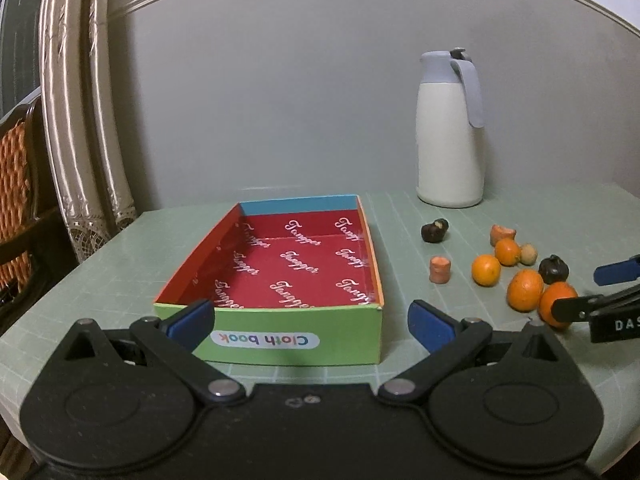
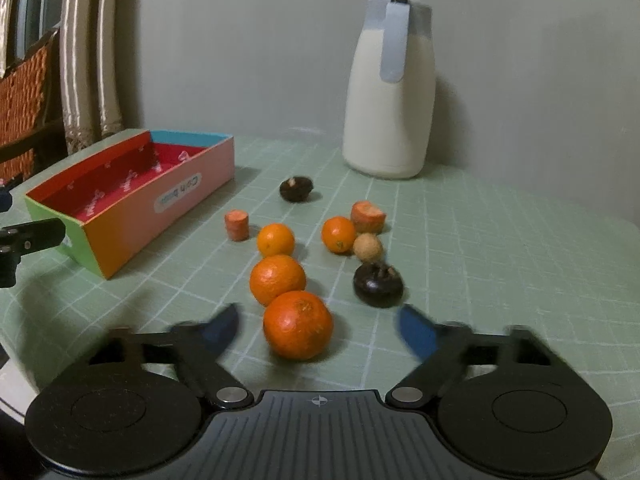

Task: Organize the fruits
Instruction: 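Grasp an orange with the right gripper and drop it into the box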

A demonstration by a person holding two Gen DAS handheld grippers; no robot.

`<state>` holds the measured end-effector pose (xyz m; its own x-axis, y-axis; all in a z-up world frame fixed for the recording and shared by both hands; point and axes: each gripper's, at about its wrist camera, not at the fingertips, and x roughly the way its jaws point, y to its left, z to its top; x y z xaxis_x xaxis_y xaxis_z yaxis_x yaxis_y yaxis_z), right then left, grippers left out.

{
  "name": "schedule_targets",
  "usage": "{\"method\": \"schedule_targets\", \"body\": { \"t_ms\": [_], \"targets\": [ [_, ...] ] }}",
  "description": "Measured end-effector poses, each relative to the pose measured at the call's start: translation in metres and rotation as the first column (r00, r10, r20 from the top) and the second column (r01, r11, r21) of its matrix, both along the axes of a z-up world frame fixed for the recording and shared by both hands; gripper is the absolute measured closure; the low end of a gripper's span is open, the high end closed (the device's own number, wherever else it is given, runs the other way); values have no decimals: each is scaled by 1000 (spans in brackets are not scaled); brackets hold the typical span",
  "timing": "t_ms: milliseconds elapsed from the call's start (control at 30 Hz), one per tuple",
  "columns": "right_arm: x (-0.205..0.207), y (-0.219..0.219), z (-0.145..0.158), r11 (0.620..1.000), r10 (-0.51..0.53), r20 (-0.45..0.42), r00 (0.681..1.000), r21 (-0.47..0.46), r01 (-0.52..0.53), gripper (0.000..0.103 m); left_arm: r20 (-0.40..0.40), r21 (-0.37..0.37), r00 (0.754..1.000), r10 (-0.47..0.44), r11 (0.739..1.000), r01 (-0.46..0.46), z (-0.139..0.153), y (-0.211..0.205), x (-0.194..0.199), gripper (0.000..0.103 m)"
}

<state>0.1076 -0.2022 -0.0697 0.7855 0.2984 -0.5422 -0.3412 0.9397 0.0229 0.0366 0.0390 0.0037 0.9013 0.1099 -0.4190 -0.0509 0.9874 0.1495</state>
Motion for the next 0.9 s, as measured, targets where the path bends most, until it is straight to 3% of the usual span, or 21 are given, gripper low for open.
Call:
{"method": "schedule_targets", "body": {
  "t_ms": [167,200,267,400,600,900],
  "targets": [
    [1,6,-2,1000,16,-14,1000,-9,-16,33,-7,2,1000,-2,1000,2,-1,0,1,6],
    [3,7,-4,1000,21,-27,999,-11,-21,37,-9,3,1000,-2,1000,2,-1,0,1,6],
    [8,8,-8,999,32,-65,997,-4,-33,63,-11,1,1000,-1,1000,1,-1,0,2,6],
    [8,7,-6,999,32,-57,998,14,-31,63,-10,-5,1000,1,1000,-1,-1,2,2,6],
    [-4,14,7,997,59,30,998,57,-60,63,-1,-26,1000,14,1000,-14,0,10,-1,6],
    [-2,68,41,973,144,160,977,158,-169,63,8,-63,994,111,992,-111,2,46,-8,6]
  ]
}}
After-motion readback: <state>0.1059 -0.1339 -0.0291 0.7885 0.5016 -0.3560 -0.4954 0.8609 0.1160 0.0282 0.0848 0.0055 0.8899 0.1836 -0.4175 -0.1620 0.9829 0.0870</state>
